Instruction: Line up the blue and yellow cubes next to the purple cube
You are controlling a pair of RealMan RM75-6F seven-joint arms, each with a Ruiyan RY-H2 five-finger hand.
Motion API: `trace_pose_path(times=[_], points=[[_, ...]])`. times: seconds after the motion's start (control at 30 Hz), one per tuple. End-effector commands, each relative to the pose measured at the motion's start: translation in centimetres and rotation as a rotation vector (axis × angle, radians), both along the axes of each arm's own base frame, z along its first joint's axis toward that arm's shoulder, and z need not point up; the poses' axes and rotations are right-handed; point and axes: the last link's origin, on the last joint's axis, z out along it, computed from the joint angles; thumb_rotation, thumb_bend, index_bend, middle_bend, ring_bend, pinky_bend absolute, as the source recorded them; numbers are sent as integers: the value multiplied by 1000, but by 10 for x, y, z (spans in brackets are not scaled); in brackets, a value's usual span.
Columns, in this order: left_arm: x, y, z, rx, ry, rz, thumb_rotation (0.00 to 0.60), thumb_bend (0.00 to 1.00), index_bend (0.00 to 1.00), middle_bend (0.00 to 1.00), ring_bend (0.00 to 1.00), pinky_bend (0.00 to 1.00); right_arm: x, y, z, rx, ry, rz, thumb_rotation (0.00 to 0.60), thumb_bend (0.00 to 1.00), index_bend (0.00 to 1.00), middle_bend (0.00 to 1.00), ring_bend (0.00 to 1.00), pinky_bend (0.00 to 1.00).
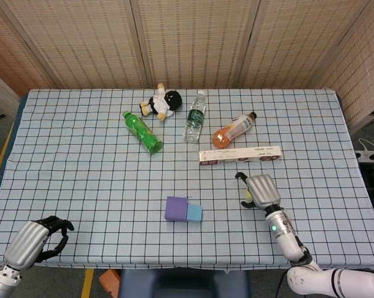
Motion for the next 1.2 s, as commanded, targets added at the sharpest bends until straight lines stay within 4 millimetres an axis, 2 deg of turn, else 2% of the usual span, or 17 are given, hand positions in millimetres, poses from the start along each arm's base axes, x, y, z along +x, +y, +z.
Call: trace_pose_path(times=[0.03,0.2,0.57,1.2], points=[[0,0,0,-1,0,2,600,486,466,569,450,657,-14,-1,2,-20,23,-43,600,14,261,998,855,1000],[-1,1,0,0,-2,5,600,485,466,569,450,657,-22,-3,-2,20,14,-100,600,13,285,999,855,1000],[-2,1,0,1,-3,8,600,486,466,569,450,657,-26,-5,-9,68,9,-136,600,13,379,999,855,1000],[-1,1,-1,-3,4,7,600,486,466,569,450,657,-31,-7,-9,64,-7,-147,600,13,420,999,862,1000]])
